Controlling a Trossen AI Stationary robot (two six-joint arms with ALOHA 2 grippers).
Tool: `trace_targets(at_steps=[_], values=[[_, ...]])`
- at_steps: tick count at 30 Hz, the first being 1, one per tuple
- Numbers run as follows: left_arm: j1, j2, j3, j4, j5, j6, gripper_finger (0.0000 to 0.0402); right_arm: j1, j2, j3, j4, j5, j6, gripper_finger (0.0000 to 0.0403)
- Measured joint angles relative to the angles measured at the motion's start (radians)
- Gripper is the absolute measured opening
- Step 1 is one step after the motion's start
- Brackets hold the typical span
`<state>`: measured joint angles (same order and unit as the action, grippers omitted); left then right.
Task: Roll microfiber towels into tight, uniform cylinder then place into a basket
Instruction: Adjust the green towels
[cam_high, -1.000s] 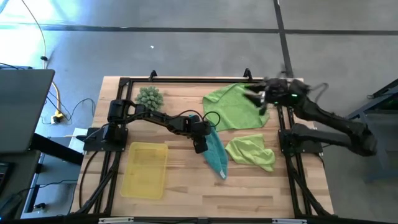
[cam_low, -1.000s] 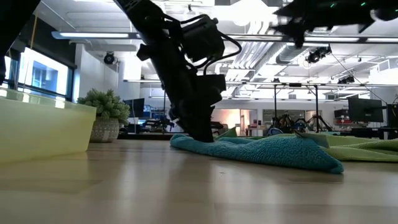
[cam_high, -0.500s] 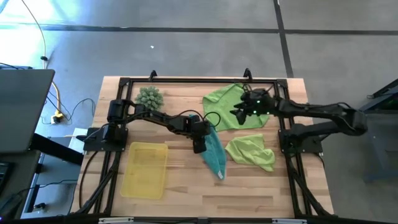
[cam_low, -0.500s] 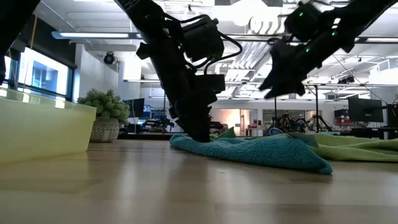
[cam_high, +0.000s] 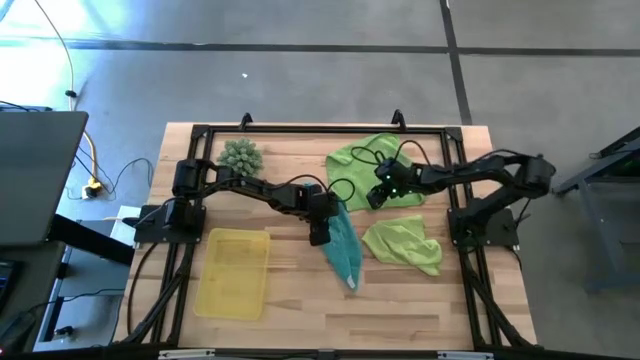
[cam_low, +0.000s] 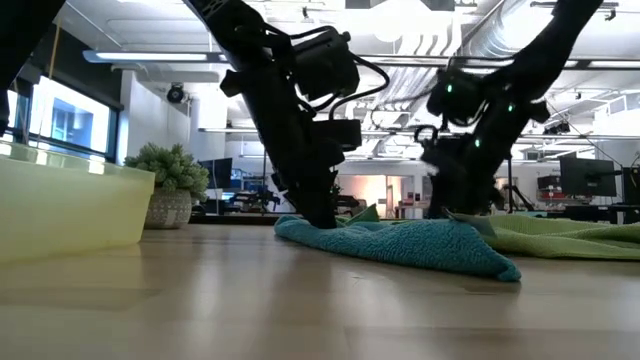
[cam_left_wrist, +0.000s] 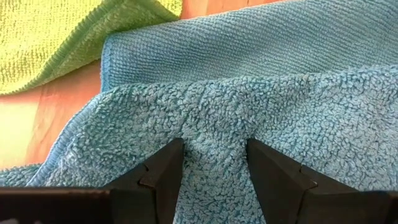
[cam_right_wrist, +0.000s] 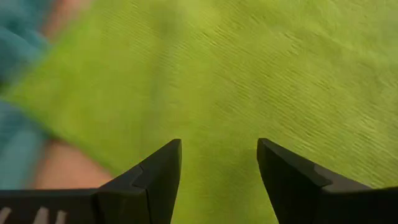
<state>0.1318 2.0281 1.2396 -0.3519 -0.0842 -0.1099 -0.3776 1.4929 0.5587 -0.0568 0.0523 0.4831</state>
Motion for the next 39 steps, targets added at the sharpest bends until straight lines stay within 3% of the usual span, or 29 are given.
trace_targets(at_steps=[12,21,29,34,39], values=[[0.0,0.0,0.0,0.0,-0.003,0.001,0.0167,-0.135,0.044,0.002,-0.054,0.294,-0.031,0.0204],[0.0,0.0,-0.001,0.001,-0.004,0.0,0.0167,-0.268,-0.005,0.002,-0.218,0.321,0.105,0.0204],[0.0,0.0,-0.002,0.006,-0.008,0.001,0.0167,-0.258,-0.164,0.077,-0.421,0.278,0.158,0.0204],[-0.001,0.002,0.013,0.0,-0.01,0.016,0.0167,-0.159,-0.256,0.136,-0.422,0.103,0.173,0.0204],[-0.001,0.002,0.016,-0.001,-0.01,0.017,0.0167,0.041,-0.283,0.133,-0.425,-0.111,0.305,0.0204]])
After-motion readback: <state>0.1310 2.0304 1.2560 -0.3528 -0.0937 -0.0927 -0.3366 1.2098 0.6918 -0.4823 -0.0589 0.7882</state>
